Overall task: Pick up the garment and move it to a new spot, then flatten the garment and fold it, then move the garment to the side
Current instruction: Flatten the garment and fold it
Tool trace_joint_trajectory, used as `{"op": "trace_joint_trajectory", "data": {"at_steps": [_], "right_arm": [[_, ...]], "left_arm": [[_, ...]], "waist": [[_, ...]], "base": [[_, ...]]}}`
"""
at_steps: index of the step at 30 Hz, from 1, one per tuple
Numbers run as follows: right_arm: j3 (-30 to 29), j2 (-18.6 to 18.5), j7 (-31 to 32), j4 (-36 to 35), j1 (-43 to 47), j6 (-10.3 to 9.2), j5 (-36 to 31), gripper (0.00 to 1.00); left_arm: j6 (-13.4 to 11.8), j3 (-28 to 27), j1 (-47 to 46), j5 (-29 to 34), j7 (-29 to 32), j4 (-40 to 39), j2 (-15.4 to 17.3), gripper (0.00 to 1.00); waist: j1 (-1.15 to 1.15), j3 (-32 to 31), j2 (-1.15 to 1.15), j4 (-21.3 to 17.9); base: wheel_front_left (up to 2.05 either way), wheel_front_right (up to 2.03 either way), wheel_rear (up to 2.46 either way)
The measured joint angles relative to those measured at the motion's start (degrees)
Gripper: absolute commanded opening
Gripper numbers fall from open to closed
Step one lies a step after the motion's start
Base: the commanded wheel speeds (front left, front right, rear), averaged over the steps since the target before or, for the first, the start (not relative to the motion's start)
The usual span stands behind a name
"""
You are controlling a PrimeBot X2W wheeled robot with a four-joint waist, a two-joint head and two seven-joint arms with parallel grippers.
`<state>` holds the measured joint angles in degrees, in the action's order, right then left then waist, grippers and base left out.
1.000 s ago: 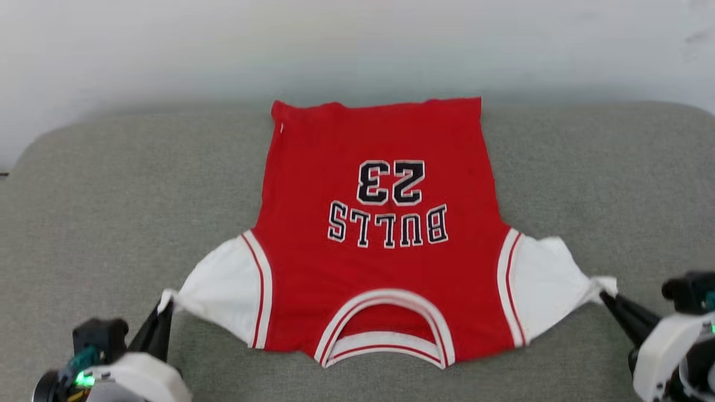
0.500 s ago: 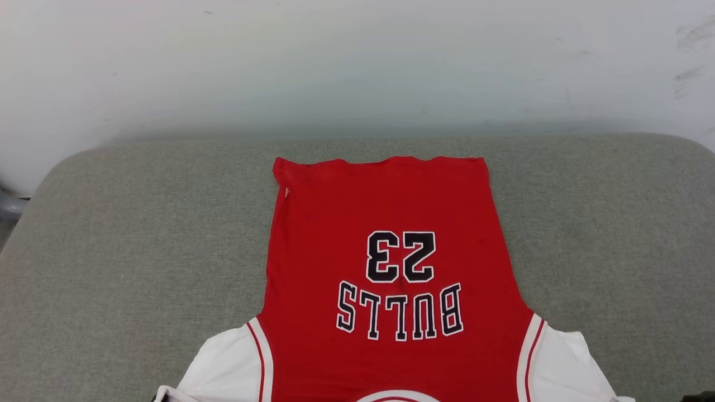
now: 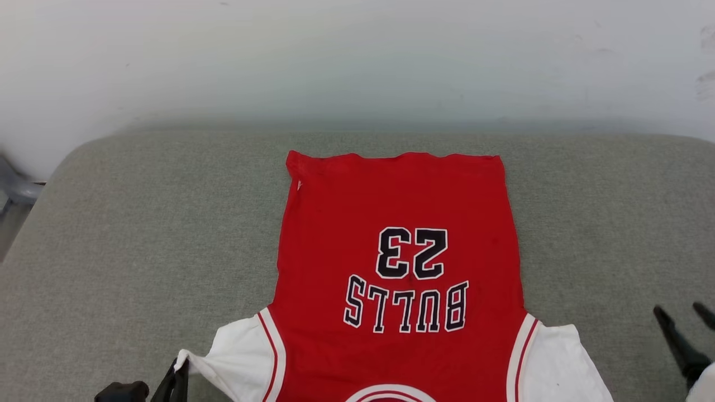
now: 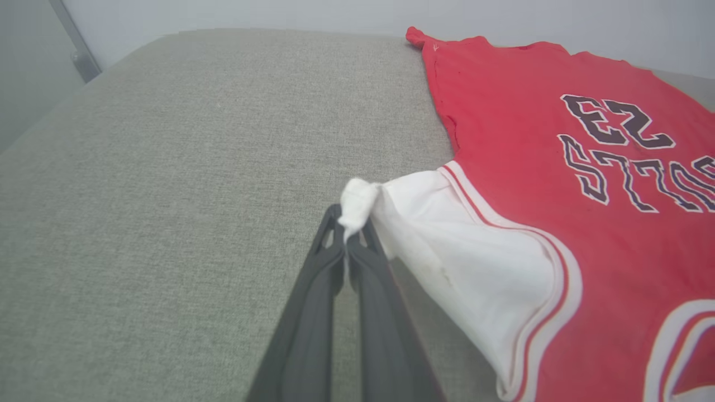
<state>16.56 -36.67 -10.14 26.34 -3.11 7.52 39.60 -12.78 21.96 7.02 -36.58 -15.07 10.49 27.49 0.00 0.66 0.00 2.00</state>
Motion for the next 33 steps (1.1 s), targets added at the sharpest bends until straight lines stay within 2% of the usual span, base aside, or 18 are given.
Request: {"op": "trace_joint_trajectory", "data": {"at_steps": [3,7,14,24,28,33], "right_arm": [[-4.53,-0.92,1.87,-4.07,-3.48,0.00,-1.16,1.00],[-8.13,-2.07,7.30,-10.47,-9.90,-0.01,-2.91,1.00],[-7.30,-2.42,22.13,-14.81,-25.68,0.00,-4.14,1.00],[-5.36,-0.60,54.16,-3.12,-45.25,-0.01,-2.75,1.00],[-4.97,0.33,62.57,0.82,-52.46,-0.01,-3.47,1.00],[-4.37,0.78,67.70,4.37,-58.63,-0.01,-7.28,1.00]], "left_arm": [[-0.05,-0.14,-0.74,1.57,0.00,-1.59,-0.63,0.00],[-0.07,-0.56,-2.79,3.22,0.00,-3.82,-1.67,0.00],[0.51,-1.78,-7.15,6.73,0.00,-7.04,-5.04,0.00],[3.23,-3.31,-12.20,11.74,0.00,-8.62,-10.33,0.00],[4.65,-3.85,-13.86,13.38,0.00,-8.83,-12.58,0.00],[6.59,-4.57,-15.88,15.44,0.00,-8.80,-15.71,0.00]], "waist": [[0.00,0.84,0.00,1.00],[0.00,3.10,0.00,2.49],[0.01,9.51,0.00,5.59],[0.01,18.54,0.00,11.11],[0.02,22.32,0.00,12.84],[0.01,26.97,0.00,14.90]], "base": [[0.00,0.00,0.00],[0.00,0.00,0.00],[0.00,0.00,0.00],[0.00,0.00,0.00],[0.00,0.00,0.00],[0.00,0.00,0.00]]}}
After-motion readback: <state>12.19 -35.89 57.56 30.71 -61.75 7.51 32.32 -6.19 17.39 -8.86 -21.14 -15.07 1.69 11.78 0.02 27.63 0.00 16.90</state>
